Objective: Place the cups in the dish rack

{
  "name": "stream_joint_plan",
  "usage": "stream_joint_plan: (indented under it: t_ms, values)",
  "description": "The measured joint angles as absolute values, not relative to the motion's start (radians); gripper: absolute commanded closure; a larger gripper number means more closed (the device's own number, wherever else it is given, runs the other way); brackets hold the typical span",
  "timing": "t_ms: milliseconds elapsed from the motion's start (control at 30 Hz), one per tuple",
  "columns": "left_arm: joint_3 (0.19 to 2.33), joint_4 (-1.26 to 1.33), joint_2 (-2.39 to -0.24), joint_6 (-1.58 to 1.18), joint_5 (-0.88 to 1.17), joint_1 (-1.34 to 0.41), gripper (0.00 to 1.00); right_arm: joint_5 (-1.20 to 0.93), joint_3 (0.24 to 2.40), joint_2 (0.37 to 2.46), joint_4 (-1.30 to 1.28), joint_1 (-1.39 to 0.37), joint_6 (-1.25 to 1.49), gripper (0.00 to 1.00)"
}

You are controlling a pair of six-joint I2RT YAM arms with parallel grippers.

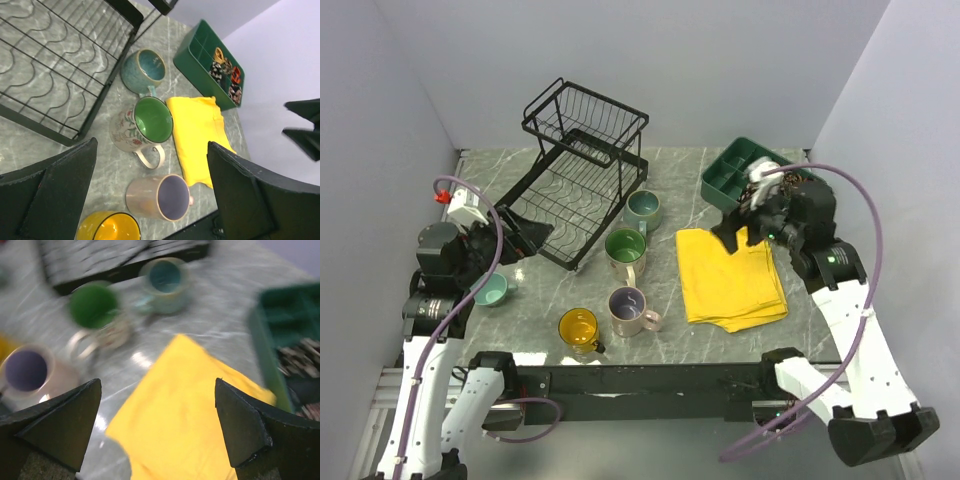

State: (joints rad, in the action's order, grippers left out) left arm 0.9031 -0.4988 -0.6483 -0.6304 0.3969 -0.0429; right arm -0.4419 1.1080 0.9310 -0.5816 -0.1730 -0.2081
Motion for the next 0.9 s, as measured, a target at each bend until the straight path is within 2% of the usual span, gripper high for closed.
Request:
stream_joint_plan:
  t_ms: [200,500,733,900]
  values:
    - [0.893,-0.501,-0.658,-0.641,0.442,-0.044,0.04,-0.616,1.293,1.135,-0.775,-0.344,-0.400,0.00]
    - [0.825,-0.550,-0.616,-0.644,0.457,-0.047,0.03,-0.693,1.427,1.453,-0.999,-0.631,-0.673,0.00]
    - [0.799,-0.611,-0.550,-0.643,0.418,-0.047,0.04,-0.781,1.674,1.688,-1.248,-0.760,-1.111,0.00]
    - [0.799,-0.657,-0.476,-0.660,0.334,-0.047,0.04,-0.775,1.871,1.849,-1.283,-0.816,-1.247,0.06]
